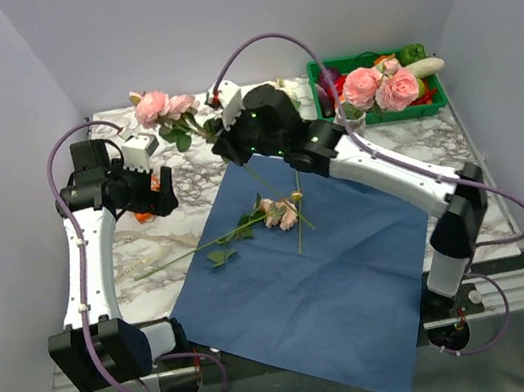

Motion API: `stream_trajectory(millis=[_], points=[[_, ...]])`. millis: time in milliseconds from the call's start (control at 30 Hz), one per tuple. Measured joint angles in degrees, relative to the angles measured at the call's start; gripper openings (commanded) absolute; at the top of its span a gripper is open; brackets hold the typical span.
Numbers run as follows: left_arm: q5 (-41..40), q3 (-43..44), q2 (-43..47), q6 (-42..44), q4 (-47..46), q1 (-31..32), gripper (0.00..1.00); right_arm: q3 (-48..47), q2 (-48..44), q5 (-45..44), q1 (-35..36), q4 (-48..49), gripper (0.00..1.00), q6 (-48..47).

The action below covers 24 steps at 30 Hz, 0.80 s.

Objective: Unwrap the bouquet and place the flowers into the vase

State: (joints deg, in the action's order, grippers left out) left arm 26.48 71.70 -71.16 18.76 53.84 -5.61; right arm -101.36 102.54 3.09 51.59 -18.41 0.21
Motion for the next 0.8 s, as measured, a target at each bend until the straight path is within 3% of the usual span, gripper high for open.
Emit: stream_trajectory(millis=[267, 467, 600, 800], points=[[4.24, 4.09, -0.11, -0.07, 2.4, -3.41, 0.99, 10.88, -20.2, -14.29, 0.11, 13.05, 0.01, -9.4], [6.32, 4.15, -1.11, 0.07, 3.13, -3.67, 0.99, 21.53, -30.1, -25.0, -0.79, 36.09, 0.01, -24.17], [6.73, 4.15, -2.05, 0.11, 3.37, -3.67, 0.99, 26.36, -30.03, -27.61, -4.31, 47.65, 0.01, -30.8], [6.82, 4.15, -2.71, 0.17, 3.72, -3.69, 0.99, 27.08, -27.54, -28.17, -11.76, 54.99, 0.01, -32.87]])
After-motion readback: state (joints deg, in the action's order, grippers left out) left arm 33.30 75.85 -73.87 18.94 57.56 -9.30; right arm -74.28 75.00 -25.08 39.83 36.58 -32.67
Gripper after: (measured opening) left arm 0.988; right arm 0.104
